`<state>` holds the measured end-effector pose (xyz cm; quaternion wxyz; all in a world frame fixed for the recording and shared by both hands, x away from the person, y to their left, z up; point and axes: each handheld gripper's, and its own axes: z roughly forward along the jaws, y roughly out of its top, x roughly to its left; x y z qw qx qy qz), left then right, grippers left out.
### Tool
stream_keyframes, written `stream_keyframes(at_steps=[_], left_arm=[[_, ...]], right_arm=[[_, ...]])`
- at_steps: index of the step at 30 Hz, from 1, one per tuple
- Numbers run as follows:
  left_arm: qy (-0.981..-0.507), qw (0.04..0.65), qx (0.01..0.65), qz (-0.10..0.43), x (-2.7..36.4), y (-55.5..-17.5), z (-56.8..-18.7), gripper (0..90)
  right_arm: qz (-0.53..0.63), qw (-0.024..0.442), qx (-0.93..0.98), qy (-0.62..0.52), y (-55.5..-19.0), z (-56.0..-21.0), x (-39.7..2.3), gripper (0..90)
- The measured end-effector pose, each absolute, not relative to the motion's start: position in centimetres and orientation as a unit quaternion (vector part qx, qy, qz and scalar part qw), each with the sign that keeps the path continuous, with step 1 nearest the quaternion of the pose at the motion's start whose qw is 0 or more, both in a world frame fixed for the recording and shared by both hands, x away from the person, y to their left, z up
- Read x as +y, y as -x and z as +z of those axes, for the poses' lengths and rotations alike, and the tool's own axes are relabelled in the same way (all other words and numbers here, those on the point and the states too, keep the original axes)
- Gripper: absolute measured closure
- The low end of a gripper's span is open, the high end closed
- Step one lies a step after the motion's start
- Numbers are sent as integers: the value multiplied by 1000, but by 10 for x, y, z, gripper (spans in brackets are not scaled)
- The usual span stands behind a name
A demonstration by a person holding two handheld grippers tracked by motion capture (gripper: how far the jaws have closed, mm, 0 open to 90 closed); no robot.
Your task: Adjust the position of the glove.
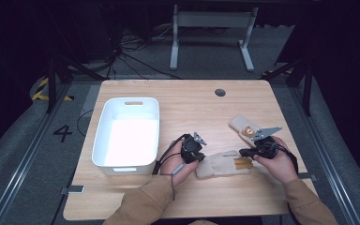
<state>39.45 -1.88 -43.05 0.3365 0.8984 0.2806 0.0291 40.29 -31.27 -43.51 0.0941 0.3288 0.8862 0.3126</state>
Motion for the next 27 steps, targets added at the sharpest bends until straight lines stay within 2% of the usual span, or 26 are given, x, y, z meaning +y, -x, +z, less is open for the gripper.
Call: stream_keyframes(at_steps=[11,27], left_arm=[[-896,342,282,25,-17,-394,-427,847],[-900,340,272,22,-18,-395,-421,843]], right_arm=[[292,68,895,-331,-398,-438,-312,900],[277,61,905,-318,-384,-433,-309,900]])
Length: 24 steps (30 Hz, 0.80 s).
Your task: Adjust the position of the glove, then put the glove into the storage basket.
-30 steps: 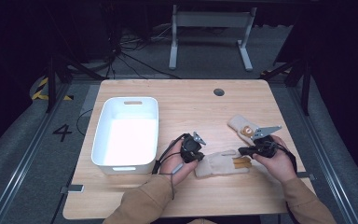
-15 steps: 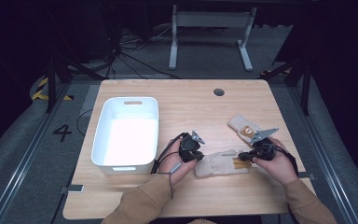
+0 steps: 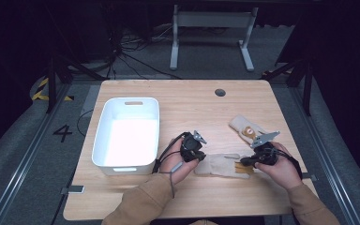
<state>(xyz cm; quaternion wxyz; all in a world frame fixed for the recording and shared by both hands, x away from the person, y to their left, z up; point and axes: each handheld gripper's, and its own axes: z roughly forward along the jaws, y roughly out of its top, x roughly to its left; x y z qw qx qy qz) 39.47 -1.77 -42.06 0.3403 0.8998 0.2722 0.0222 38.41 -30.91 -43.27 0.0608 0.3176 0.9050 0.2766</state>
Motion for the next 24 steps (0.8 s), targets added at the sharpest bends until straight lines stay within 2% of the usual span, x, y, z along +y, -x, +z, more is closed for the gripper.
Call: stream_keyframes(at_steps=[8,24], left_arm=[[-898,341,278,8,-15,-390,-415,777],[-894,348,281,-5,-11,-384,-404,660]], right_arm=[[338,104,870,-344,-381,-408,-325,882],[386,153,825,-383,-384,-400,-349,831]])
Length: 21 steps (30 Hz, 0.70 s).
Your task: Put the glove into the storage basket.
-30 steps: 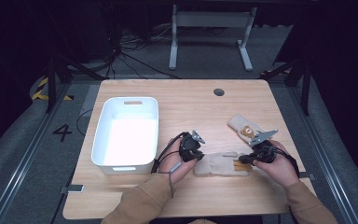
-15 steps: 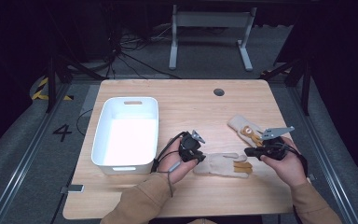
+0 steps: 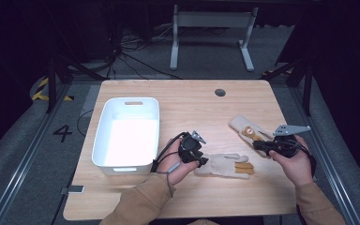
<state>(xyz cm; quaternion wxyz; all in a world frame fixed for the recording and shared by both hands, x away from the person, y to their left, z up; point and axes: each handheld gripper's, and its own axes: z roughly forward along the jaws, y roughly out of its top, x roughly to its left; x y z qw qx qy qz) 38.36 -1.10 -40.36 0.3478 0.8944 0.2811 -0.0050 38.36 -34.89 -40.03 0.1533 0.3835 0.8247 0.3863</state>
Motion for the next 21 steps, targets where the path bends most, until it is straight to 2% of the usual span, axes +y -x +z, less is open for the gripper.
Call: stream_keyframes(at_steps=[8,10,16,21], left_arm=[[-892,349,286,-4,-7,-381,-403,628],[-893,347,287,-5,-4,-378,-404,617],[-893,346,288,-4,2,-373,-406,591],[-893,343,291,-6,6,-370,-408,577]], right_arm=[[383,183,813,-399,-399,-412,-357,646],[382,187,807,-409,-407,-415,-361,566],[379,186,798,-431,-425,-426,-369,484],[366,183,799,-441,-434,-435,-372,453]])
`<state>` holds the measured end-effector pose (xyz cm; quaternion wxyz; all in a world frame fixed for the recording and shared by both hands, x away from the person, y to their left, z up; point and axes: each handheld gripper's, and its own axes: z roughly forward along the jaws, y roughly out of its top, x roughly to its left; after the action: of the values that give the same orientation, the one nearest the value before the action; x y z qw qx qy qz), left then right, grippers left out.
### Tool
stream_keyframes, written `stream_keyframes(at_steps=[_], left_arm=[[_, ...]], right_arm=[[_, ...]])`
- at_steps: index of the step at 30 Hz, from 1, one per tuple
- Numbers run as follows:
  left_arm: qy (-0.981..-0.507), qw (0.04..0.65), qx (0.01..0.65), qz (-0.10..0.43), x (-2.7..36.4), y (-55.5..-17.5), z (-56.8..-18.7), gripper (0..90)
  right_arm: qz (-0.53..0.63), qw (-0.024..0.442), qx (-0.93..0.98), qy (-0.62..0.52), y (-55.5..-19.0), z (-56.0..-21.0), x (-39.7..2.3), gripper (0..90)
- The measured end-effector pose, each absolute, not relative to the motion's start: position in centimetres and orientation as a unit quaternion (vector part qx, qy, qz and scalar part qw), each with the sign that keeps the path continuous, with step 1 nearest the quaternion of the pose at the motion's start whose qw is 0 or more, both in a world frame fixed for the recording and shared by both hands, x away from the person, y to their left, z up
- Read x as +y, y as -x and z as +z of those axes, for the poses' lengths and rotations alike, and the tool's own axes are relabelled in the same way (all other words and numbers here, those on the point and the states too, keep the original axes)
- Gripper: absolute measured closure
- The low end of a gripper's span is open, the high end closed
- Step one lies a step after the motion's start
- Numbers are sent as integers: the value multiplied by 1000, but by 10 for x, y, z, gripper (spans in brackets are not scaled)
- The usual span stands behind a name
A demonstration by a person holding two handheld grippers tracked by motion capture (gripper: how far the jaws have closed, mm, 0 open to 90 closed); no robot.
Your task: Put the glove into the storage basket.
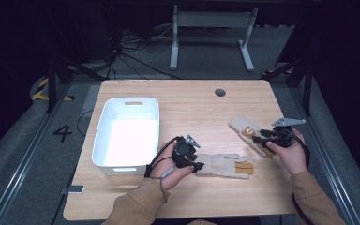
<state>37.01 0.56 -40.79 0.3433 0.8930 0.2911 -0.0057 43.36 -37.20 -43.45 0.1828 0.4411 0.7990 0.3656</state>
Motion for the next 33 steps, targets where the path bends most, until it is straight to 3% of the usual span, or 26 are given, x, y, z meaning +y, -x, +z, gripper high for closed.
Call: stream_keyframes(at_steps=[16,21,25,29,33], left_arm=[[-895,334,296,-7,10,-368,-412,549],[-895,332,296,-9,11,-369,-413,549],[-895,332,296,-9,10,-369,-413,549],[-895,334,295,-9,11,-369,-413,549],[-895,336,295,-8,11,-369,-412,544]], right_arm=[[325,187,816,-440,-448,-452,-368,412],[326,191,814,-442,-447,-454,-367,496],[321,181,822,-434,-445,-451,-366,668],[315,180,825,-433,-443,-449,-363,743],[317,181,823,-434,-442,-448,-364,757]])
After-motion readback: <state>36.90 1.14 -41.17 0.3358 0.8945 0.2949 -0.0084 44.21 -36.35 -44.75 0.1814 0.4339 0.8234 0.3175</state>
